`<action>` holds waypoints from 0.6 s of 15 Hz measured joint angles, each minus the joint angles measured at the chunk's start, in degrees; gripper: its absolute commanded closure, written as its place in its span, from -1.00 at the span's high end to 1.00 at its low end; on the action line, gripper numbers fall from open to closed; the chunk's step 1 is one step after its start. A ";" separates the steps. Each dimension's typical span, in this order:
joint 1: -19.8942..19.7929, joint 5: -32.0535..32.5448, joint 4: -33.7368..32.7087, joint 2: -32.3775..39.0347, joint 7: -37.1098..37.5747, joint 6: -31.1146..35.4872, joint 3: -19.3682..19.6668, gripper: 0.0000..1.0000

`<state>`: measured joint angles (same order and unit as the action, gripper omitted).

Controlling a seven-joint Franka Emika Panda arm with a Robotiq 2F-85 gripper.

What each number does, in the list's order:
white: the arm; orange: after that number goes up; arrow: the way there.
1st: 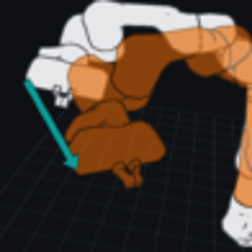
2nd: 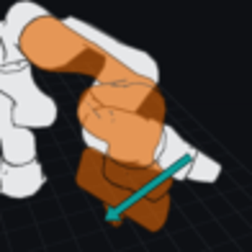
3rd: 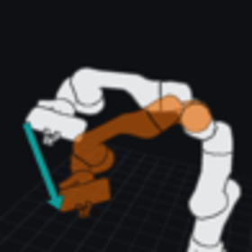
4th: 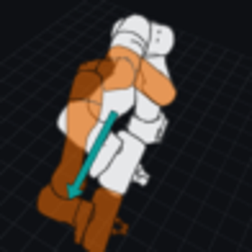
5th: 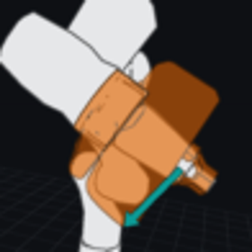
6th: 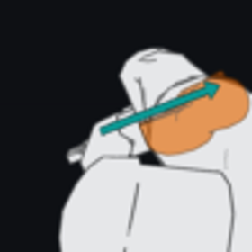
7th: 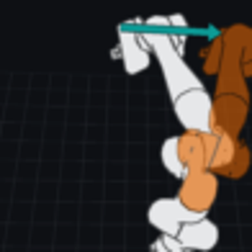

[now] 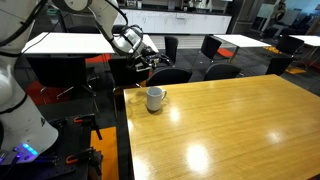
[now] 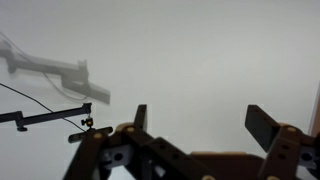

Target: Put the marker inside the mug cup

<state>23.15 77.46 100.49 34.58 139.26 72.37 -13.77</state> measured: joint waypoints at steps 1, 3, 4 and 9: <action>-0.10 0.71 0.00 -0.60 -0.69 0.00 0.09 1.00; -0.40 2.08 0.01 -1.72 -2.16 0.00 0.19 1.00; -0.60 2.73 0.02 -2.23 -3.10 0.00 0.20 1.00; -2.18 5.32 0.31 -4.54 -7.51 0.49 0.21 1.00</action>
<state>20.97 82.77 100.81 30.04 131.74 72.86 -13.56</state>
